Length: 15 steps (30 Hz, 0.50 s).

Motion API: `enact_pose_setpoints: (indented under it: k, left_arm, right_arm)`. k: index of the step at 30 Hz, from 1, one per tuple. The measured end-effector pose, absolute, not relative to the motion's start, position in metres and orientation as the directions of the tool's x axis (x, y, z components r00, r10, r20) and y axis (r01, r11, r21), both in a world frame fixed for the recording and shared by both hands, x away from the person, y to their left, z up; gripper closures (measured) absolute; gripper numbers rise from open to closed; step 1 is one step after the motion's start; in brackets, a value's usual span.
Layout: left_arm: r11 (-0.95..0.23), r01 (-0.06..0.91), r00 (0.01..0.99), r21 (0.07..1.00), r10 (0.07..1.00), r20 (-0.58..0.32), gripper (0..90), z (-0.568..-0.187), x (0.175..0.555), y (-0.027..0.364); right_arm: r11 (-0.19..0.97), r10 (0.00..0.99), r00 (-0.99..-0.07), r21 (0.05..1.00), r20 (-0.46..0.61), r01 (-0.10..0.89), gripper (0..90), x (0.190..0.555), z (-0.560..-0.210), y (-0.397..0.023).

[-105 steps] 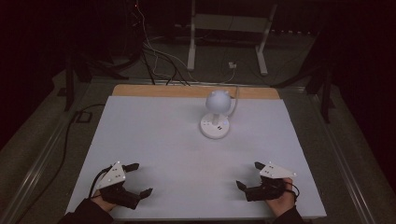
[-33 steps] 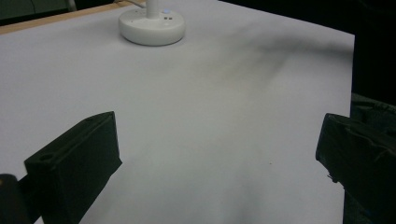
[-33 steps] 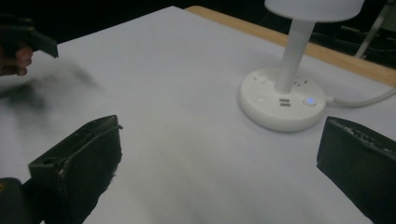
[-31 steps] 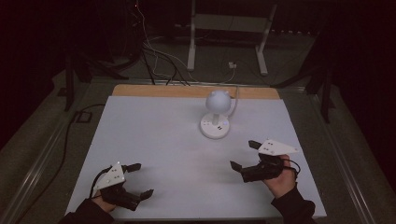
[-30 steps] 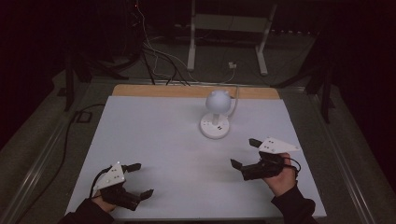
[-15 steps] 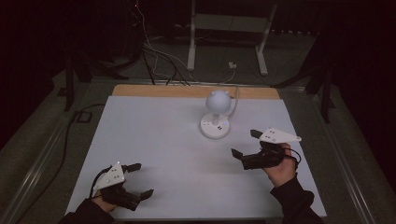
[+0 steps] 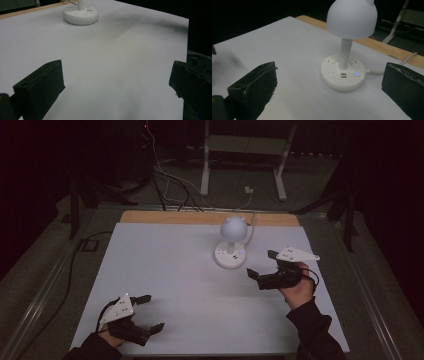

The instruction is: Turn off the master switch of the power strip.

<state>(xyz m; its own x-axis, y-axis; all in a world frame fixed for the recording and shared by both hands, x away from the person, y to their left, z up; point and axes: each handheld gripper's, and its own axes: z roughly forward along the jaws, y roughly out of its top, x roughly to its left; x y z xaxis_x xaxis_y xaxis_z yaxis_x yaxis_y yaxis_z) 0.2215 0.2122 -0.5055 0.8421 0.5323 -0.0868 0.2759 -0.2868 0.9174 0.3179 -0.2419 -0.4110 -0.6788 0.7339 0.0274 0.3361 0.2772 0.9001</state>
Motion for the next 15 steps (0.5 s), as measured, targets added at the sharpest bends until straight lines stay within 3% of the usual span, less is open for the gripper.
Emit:
enact_pose_setpoints:
  k: [15]
  left_arm:
    - [-0.283,0.277,0.842,0.918,0.531,-0.090,0.3,-0.505,0.221,0.212]
  right_arm:
    - [0.273,0.761,-0.647,0.885,0.040,0.376,0.0,0.357,-0.422,-0.239]
